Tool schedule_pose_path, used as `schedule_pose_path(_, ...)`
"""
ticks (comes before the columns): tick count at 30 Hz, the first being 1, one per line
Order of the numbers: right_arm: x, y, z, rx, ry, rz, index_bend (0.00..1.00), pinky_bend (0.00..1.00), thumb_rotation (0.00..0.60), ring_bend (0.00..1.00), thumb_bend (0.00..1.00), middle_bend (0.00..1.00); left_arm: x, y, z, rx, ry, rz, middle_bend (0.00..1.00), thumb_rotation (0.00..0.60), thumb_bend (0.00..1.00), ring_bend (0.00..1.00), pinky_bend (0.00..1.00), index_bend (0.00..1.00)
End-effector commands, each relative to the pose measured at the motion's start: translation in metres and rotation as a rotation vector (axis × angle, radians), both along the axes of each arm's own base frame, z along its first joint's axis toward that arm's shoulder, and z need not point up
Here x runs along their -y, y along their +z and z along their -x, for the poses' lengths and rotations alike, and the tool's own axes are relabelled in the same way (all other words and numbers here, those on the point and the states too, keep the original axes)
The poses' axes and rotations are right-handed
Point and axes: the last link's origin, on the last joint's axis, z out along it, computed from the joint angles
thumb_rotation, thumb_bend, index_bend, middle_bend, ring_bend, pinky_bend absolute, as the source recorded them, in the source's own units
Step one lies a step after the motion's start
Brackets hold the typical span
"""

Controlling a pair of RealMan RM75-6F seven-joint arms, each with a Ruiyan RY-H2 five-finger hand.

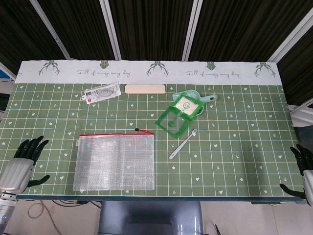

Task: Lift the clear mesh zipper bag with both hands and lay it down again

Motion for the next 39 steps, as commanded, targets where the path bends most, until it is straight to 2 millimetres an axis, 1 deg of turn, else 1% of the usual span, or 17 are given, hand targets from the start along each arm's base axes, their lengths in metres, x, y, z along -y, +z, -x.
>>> schedule_pose_path(1, 0.0, 0.0, 0.0, 0.0, 0.0, 0.0, 0.0, 0.2, 0.6, 0.0, 0.12, 0.0, 0.0, 0.0, 0.0, -0.001, 0.0, -0.001, 0.0, 0.6, 0.04, 0.0, 0.0, 0.0)
schedule_pose_path(14, 0.001, -0.001, 0.0, 0.003, -0.002, 0.001, 0.0, 0.2, 0.6, 0.0, 0.12, 0.0, -0.001, -0.001, -0.001, -0.009, 0.001, 0.0, 0.0, 0.6, 0.04, 0.0, 0.0, 0.0)
schedule_pose_path(20, 0.003, -0.006, 0.001, -0.005, -0.008, -0.01, 0.0, 0.2, 0.6, 0.0, 0.12, 0.0, -0.009, 0.0, -0.011, -0.009, -0.001, -0.008, 0.0, 0.6, 0.04, 0.0, 0.0, 0.0)
schedule_pose_path(23, 0.003, -0.006, 0.001, -0.005, -0.01, -0.005, 0.0, 0.2, 0.6, 0.0, 0.12, 0.0, -0.023, 0.0, -0.025, -0.016, -0.016, -0.015, 0.0, 0.6, 0.04, 0.0, 0.0, 0.0)
schedule_pose_path(28, 0.004, -0.007, 0.002, -0.004, -0.017, -0.002, 0.0, 0.2, 0.6, 0.0, 0.12, 0.0, -0.052, -0.006, -0.062, 0.003, -0.052, -0.003, 0.0, 0.6, 0.05, 0.0, 0.0, 0.0)
schedule_pose_path(31, 0.004, -0.006, 0.002, -0.001, -0.022, 0.0, 0.0, 0.2, 0.6, 0.0, 0.12, 0.0, -0.069, -0.013, -0.083, -0.003, -0.084, 0.011, 0.0, 0.6, 0.09, 0.0, 0.0, 0.0)
schedule_pose_path(35, 0.005, -0.007, 0.003, 0.005, -0.033, -0.005, 0.0, 0.2, 0.6, 0.0, 0.12, 0.0, -0.095, -0.029, -0.12, 0.005, -0.12, 0.048, 0.0, 0.6, 0.14, 0.0, 0.0, 0.01)
schedule_pose_path(39, 0.005, -0.007, 0.003, 0.015, -0.038, -0.009, 0.0, 0.2, 0.6, 0.0, 0.12, 0.0, -0.117, -0.048, -0.155, -0.01, -0.158, 0.071, 0.0, 0.6, 0.16, 0.0, 0.0, 0.05)
